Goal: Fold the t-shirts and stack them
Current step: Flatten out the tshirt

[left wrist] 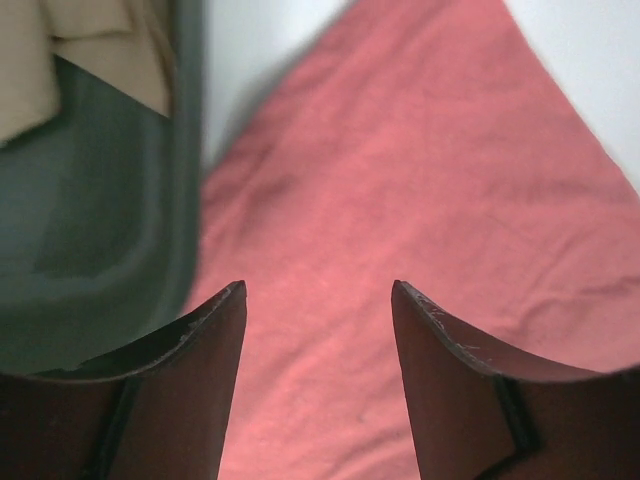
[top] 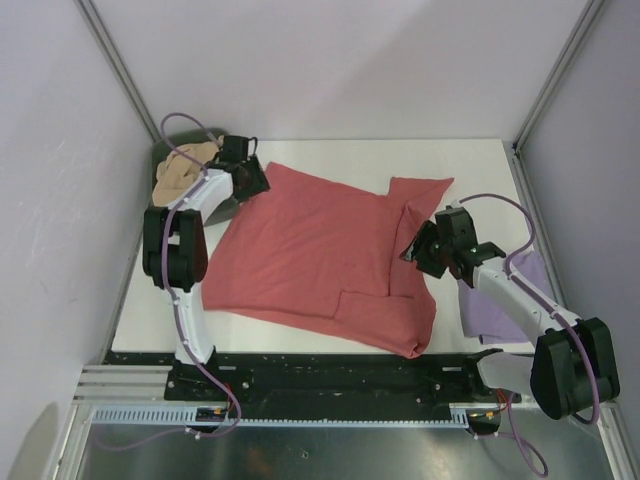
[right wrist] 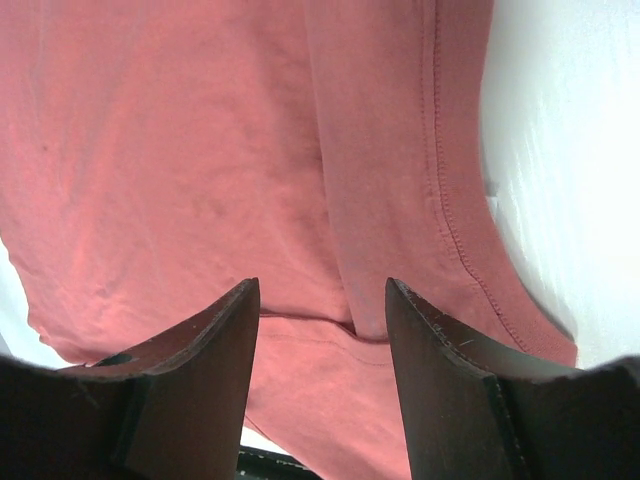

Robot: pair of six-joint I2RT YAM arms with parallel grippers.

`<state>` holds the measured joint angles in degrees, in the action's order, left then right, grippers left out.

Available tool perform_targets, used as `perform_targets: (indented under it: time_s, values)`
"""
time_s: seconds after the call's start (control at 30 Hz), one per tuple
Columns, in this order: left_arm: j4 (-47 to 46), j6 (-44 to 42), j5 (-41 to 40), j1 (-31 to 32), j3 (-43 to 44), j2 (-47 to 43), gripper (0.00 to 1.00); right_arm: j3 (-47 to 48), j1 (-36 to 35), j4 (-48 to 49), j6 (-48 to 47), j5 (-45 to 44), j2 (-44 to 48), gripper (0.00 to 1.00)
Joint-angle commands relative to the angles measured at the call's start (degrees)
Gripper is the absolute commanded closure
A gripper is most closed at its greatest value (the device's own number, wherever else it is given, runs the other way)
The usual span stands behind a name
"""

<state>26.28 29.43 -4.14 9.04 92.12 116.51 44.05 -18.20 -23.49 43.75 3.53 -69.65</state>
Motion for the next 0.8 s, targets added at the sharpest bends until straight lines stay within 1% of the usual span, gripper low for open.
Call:
perform_targets:
  time_s: [0.0,0.1,0.27,0.33,0.4,0.5,0.63,0.7,0.77]
  values:
    - [0.0,-1.4,0.5,-4.3,3.0,1.7,0.36,2.5,1.1,1.4,-2.3,0.1,0.7,0.43]
    - [-0.1,-1.0,0.6,-6.4,1.8,1.8,0.36,2.5,1.5,1.3,-2.6,0.2,0.8,0.43]
    - [-0.1,-0.1,-1.6,-8.6,-1.3,0.0,0.37,2.8,1.9,1.1,-3.1,-0.8,0.0,0.43]
    - [-0.2,-0.2,-0.7,-10.1,-2.1,-0.4,0.37,3.0,2.0,1.1,-3.3,-1.2,-0.6,0.43]
    - [-0.2,-1.1,1.3,-10.2,-2.1,-0.2,0.38,3.2,2.2,1.1,-3.5,-1.8,-1.2,0.43]
    - [-0.8,-3.0,5.7,-8.7,-0.8,0.0,0.39,4.2,2.7,1.1,-3.8,-2.4,-2.8,0.43]
    - [-1.1,-5.7,7.8,-4.5,2.4,-0.4,0.39,6.2,3.0,1.5,-4.1,-3.2,-5.2,0.44]
    - [-1.1,-6.6,9.2,-2.9,4.9,0.6,0.39,7.1,3.0,1.6,-4.2,-3.5,-6.7,0.44]
    - [-1.0,-7.0,12.4,-1.7,7.6,3.0,0.39,7.8,3.1,1.7,-4.3,-3.5,-7.8,0.44]
